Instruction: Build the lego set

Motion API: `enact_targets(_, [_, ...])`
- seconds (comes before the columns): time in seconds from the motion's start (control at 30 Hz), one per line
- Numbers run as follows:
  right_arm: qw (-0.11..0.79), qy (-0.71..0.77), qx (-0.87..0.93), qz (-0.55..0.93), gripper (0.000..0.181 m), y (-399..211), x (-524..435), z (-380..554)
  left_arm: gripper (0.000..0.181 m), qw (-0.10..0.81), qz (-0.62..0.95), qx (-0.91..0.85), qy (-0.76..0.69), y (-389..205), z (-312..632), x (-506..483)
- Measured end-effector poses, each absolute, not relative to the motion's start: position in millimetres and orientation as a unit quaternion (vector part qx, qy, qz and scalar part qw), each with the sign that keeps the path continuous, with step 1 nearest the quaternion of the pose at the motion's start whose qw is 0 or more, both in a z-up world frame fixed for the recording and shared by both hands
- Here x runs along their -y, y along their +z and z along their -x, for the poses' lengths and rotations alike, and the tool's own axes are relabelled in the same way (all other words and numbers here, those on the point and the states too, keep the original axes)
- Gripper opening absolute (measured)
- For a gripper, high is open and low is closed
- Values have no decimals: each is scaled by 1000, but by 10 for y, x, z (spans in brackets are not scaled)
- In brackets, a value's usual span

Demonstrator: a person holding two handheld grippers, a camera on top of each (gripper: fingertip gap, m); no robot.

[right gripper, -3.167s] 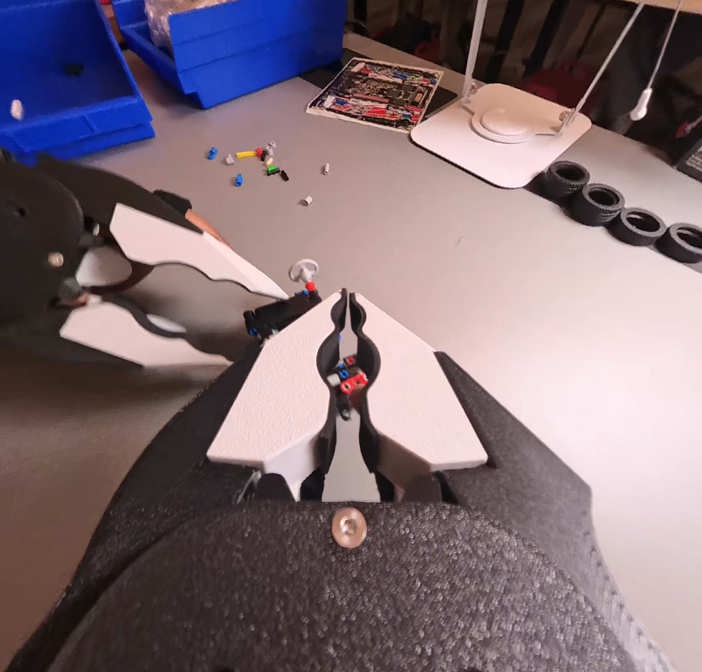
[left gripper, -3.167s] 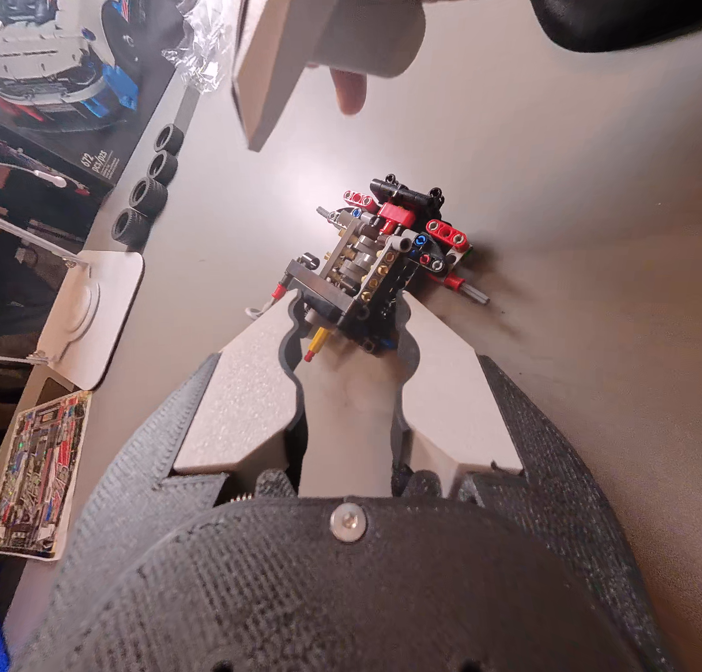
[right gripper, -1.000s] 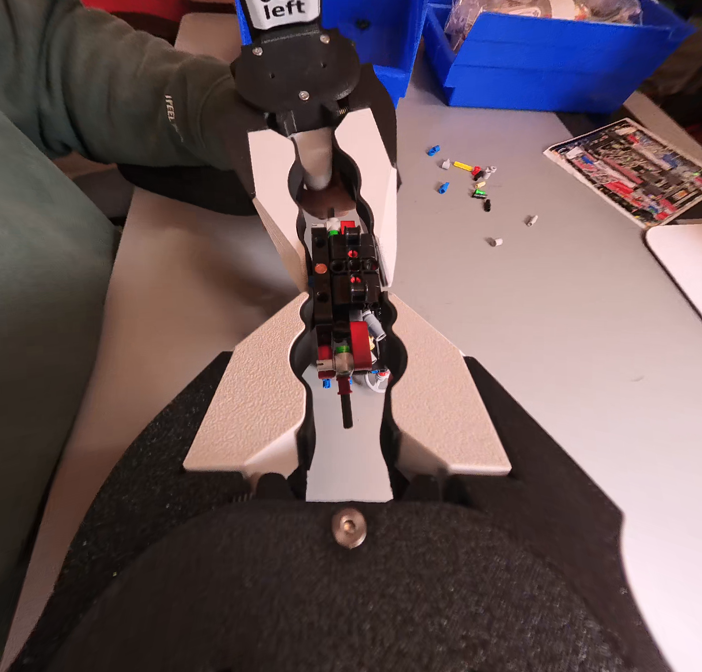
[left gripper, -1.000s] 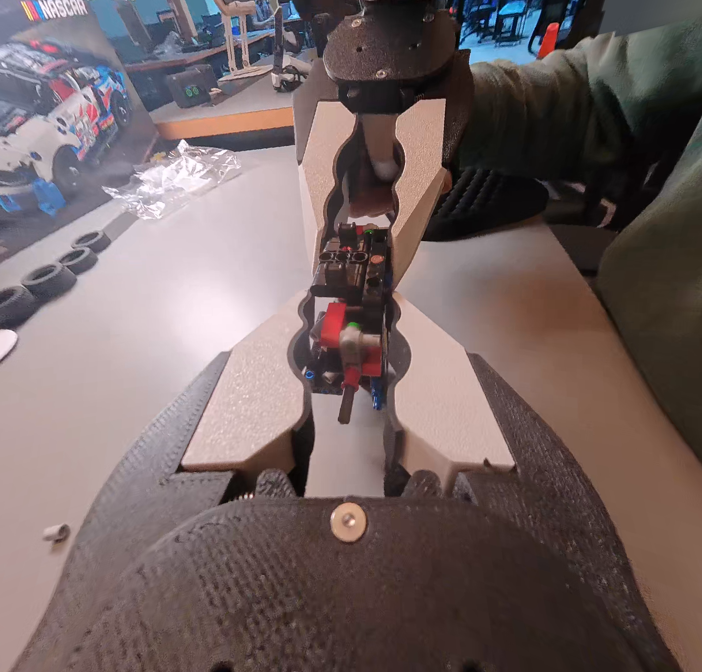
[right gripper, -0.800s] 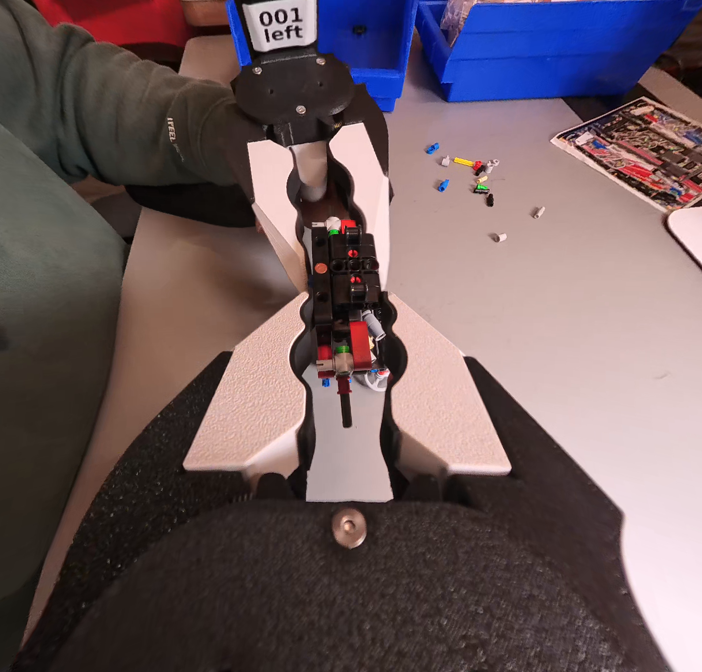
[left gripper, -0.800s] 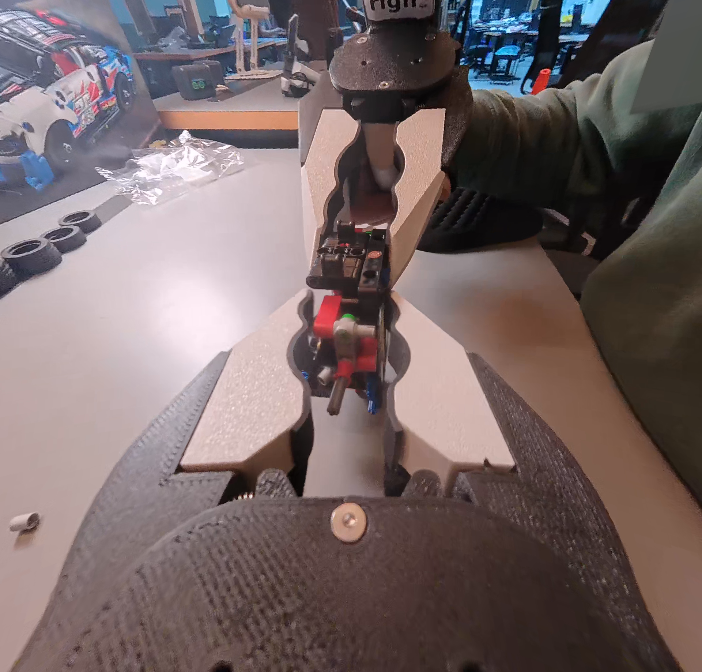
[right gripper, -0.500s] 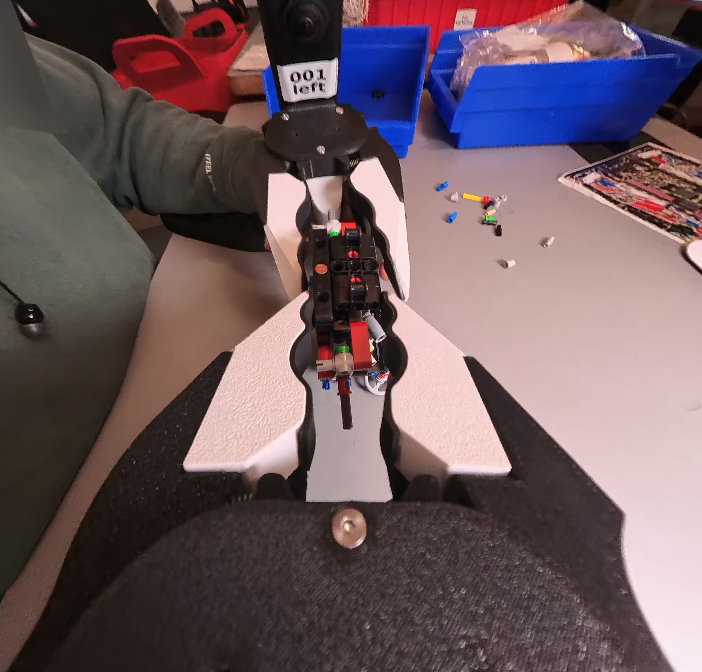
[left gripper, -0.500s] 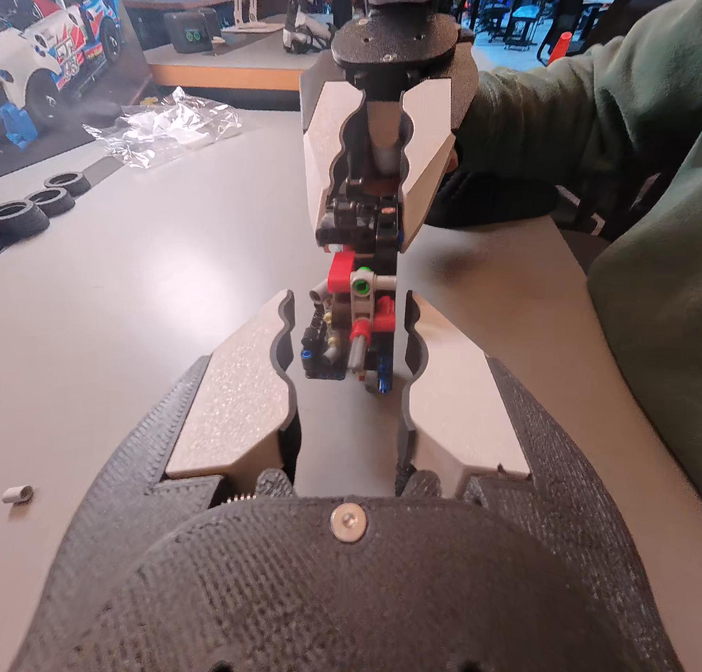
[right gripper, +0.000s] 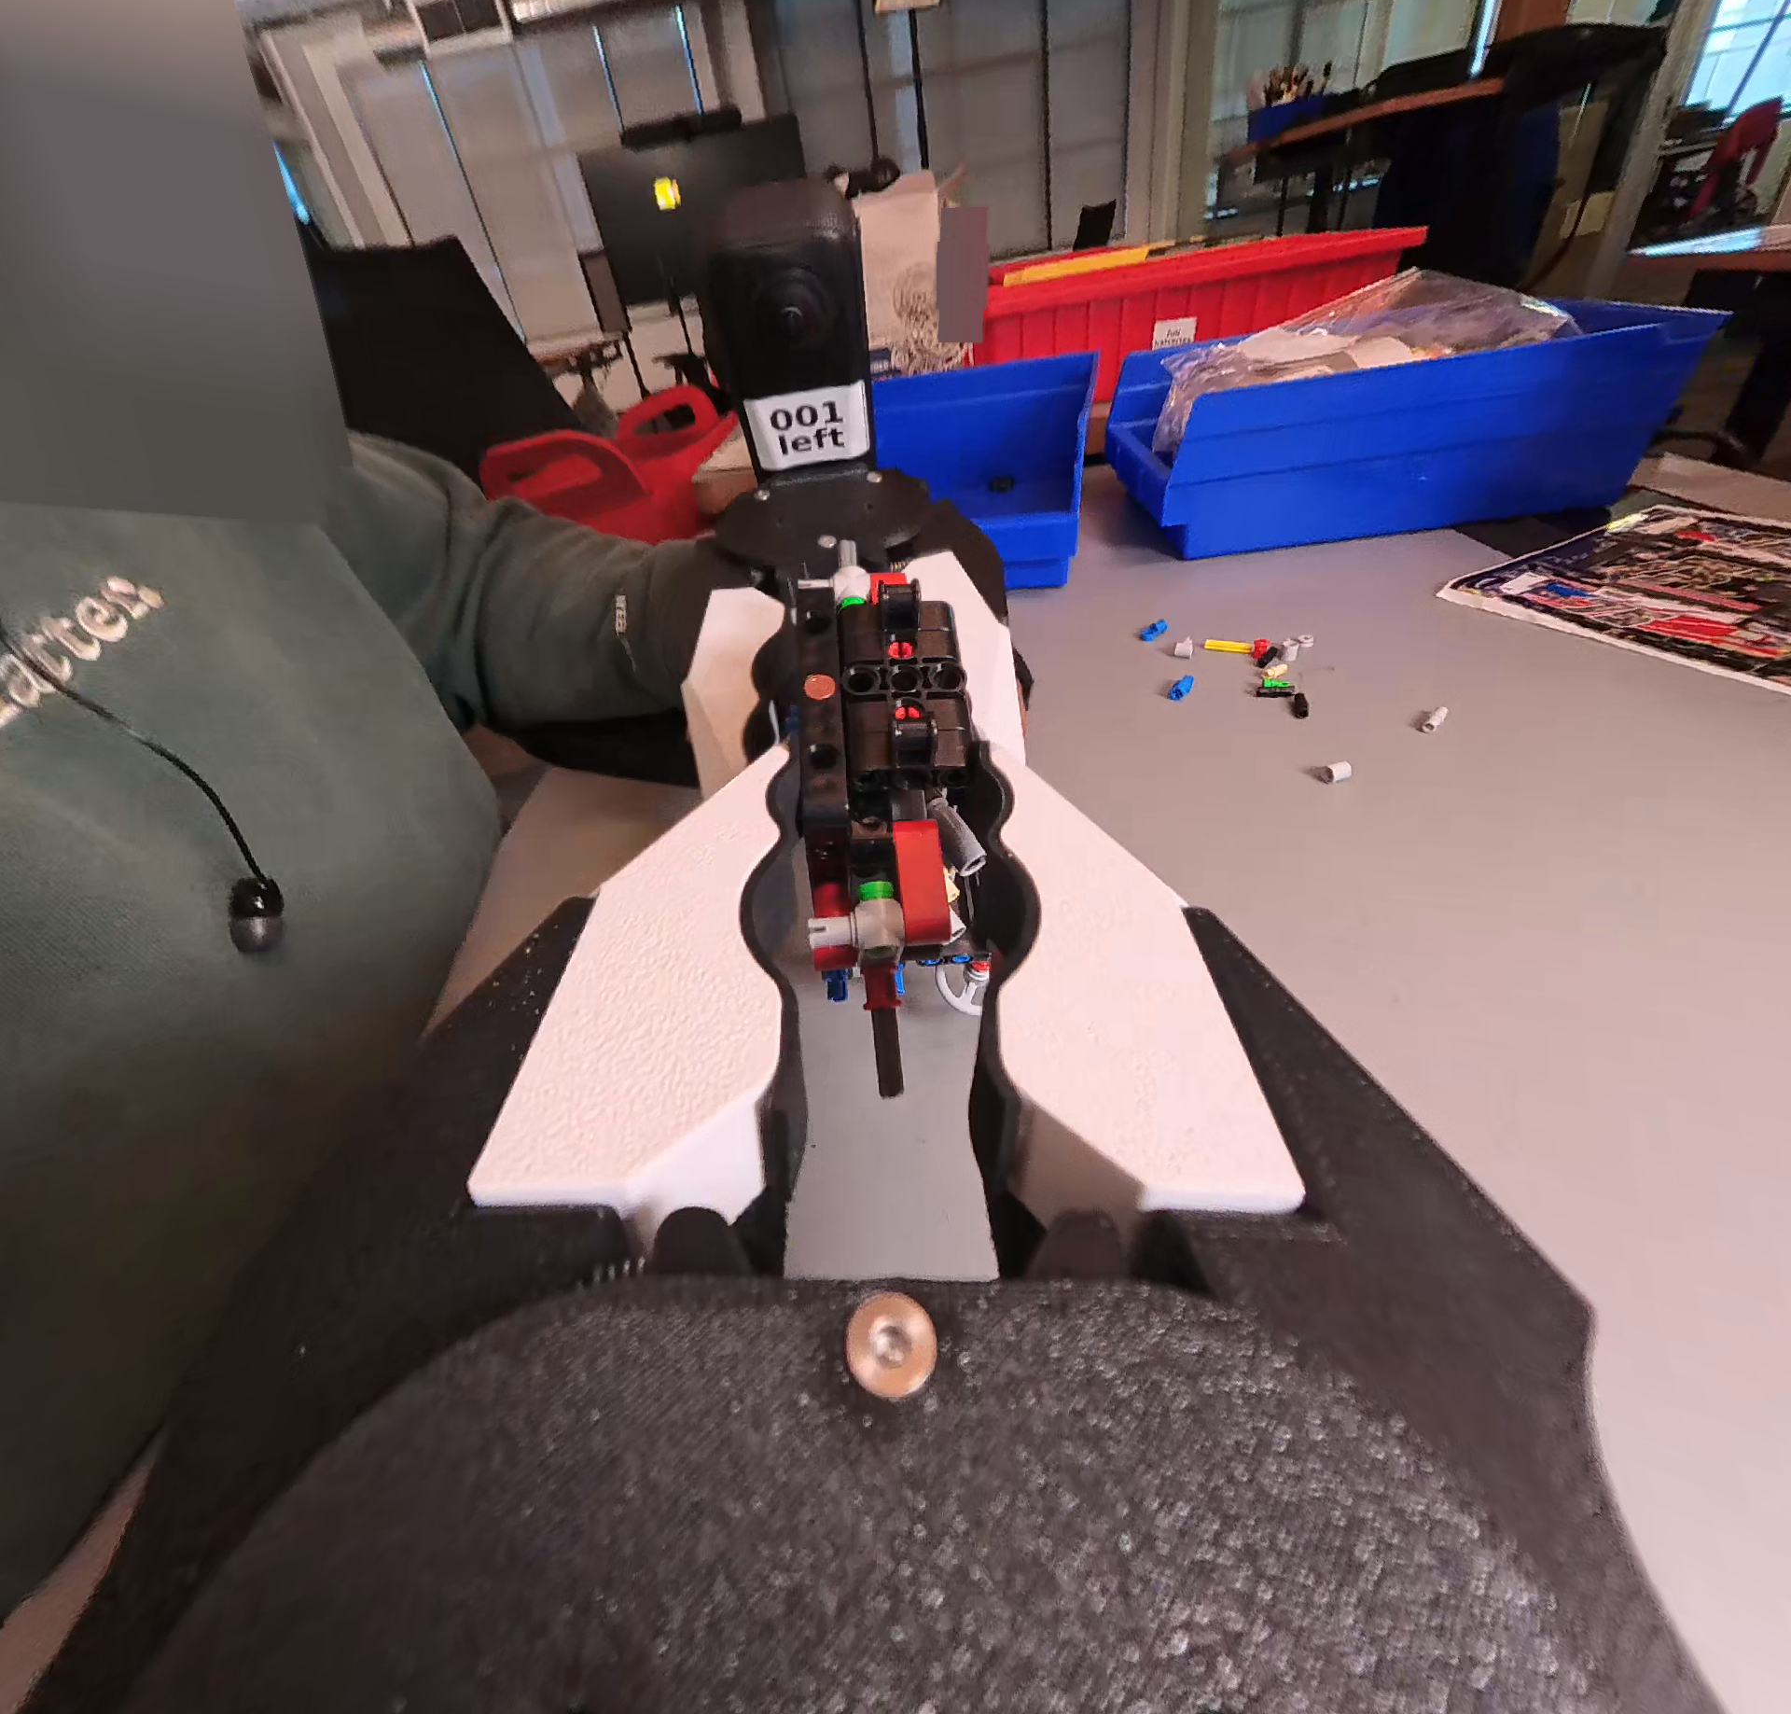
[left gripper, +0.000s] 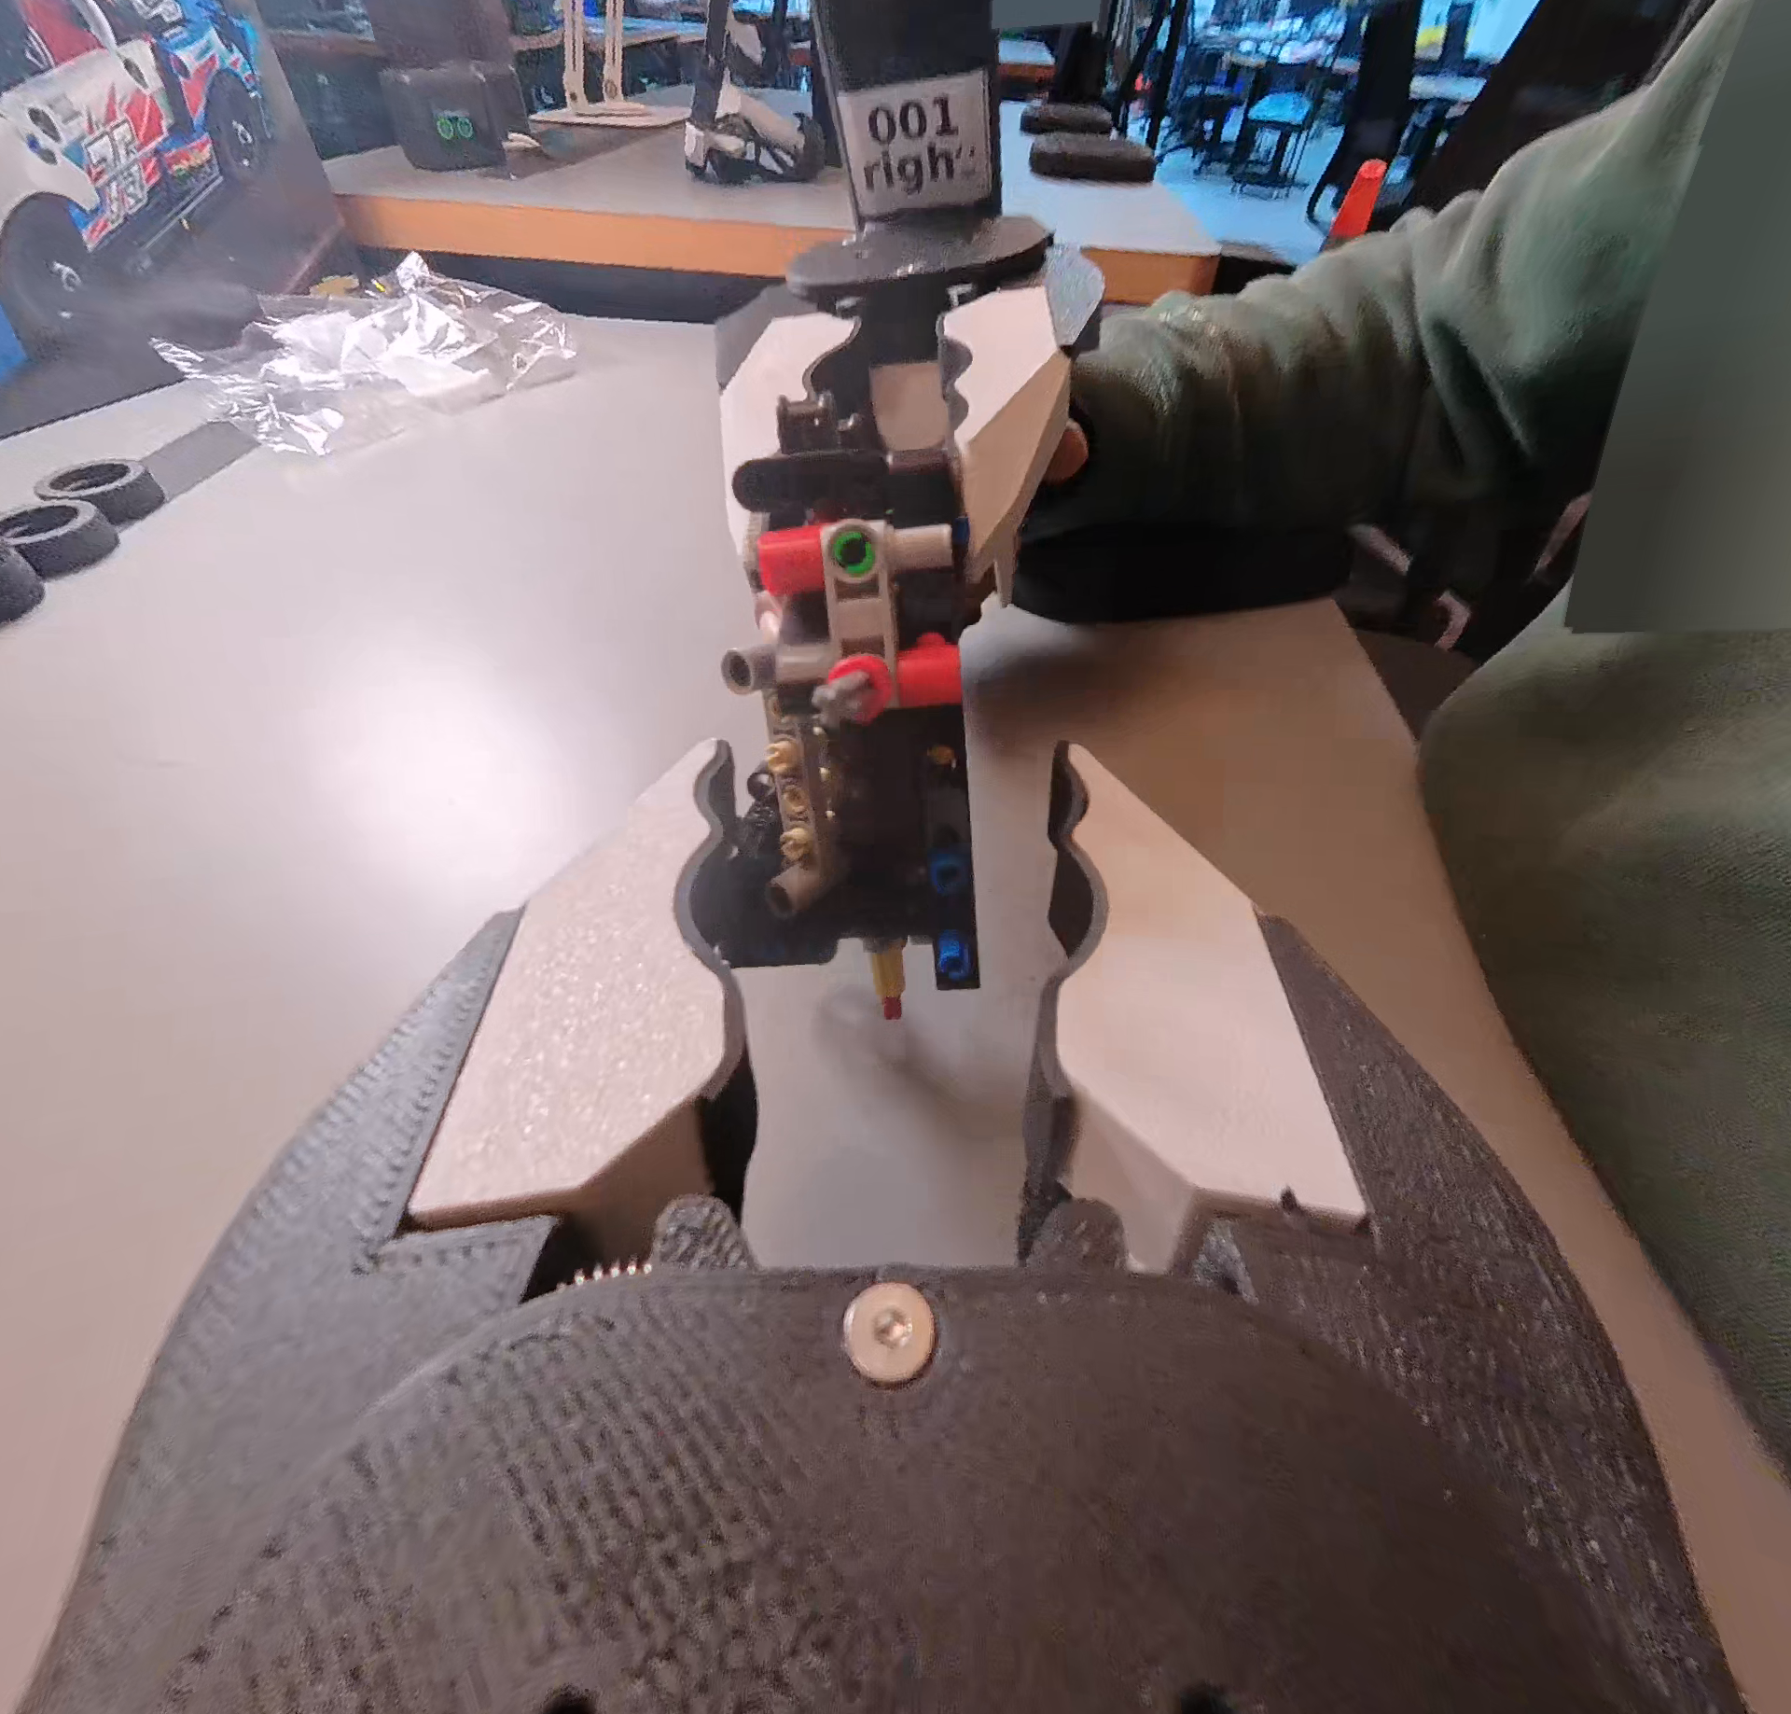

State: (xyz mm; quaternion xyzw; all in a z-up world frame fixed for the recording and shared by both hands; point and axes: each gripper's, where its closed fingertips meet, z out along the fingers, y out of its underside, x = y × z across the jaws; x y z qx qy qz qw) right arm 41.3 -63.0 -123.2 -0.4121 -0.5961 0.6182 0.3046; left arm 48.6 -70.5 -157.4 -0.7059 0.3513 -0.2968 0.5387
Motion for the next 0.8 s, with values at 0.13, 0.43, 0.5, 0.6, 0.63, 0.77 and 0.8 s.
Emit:
enact_targets(0.13, [289, 649, 565, 419, 33, -1201, 585, -424, 73, 551, 705, -324, -307, -1482, -453, 674])
enact_targets(0.43, [336, 671, 555, 360, 33, -975, 612, -529, 83, 541, 723, -335, -271, -1547, -451, 662])
enact_targets(0.5, [338, 690, 538, 346, 33, -867, 612, -578, 85, 532, 727, -335, -276, -1600, -495, 657])
enact_targets(0.6, [345, 705, 529, 321, 34, -742, 660, -637, 68, 544, 709, -330, -303, -1501, -617, 675])
enact_targets(0.63, [347, 705, 533, 314, 34, -726, 687, -647, 57, 556, 696, -335, -307, -1432, -658, 696])
enact_targets(0.77, [353, 695, 550, 301, 34, -719, 716, -687, 54, 585, 682, -352, -260, -1342, -624, 703])
enact_targets(0.8, [357, 681, 563, 303, 34, -753, 705, -685, 54, 591, 682, -356, -244, -1337, -582, 697])
